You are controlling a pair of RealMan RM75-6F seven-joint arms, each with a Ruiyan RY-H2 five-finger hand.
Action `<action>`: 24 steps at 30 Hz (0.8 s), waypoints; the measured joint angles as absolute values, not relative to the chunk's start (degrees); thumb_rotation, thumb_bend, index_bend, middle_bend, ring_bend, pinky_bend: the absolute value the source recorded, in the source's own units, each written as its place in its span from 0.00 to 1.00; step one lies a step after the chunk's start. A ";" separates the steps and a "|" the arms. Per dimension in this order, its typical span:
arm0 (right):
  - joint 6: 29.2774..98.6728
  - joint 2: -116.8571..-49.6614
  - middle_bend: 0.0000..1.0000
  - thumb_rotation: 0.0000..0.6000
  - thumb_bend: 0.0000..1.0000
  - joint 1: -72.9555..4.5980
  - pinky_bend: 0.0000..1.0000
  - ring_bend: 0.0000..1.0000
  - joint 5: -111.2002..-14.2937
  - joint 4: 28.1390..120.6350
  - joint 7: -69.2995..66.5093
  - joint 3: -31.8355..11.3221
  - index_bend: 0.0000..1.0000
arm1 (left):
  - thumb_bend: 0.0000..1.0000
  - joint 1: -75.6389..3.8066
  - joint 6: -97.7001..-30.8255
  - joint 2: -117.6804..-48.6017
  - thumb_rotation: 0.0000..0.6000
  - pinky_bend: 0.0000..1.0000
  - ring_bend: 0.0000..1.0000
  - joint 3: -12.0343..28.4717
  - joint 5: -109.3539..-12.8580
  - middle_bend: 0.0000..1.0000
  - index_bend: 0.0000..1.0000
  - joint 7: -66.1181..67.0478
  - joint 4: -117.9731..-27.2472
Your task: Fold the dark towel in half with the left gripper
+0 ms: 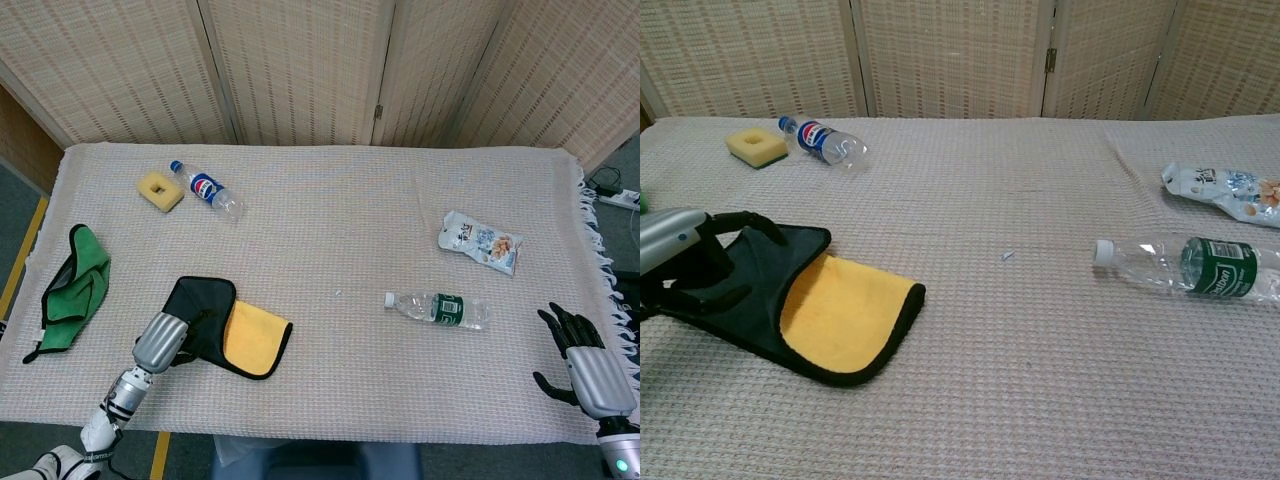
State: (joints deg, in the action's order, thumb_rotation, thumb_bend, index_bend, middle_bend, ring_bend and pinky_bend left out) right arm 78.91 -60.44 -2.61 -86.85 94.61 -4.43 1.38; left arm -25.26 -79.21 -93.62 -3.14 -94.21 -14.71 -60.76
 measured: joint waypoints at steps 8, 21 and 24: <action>78.19 -60.07 0.00 1.00 0.35 -2.85 0.00 0.00 -87.26 94.62 -4.63 1.86 0.00 | 0.46 -27.10 -78.27 -89.77 1.00 1.00 1.00 -0.18 -93.55 1.00 0.41 -9.68 -69.63; 77.49 -59.58 0.00 1.00 0.35 -2.76 0.00 0.00 -87.15 93.29 -7.26 2.52 0.00 | 0.63 -38.27 -54.62 -85.56 1.00 1.00 1.00 6.62 -82.45 1.00 0.37 -0.10 -76.48; 77.18 -59.55 0.00 1.00 0.35 -2.77 0.00 0.00 -86.57 92.88 -7.74 2.41 0.00 | 0.68 -42.09 -49.30 -84.95 1.00 1.00 1.00 8.81 -78.54 1.00 0.36 2.46 -77.07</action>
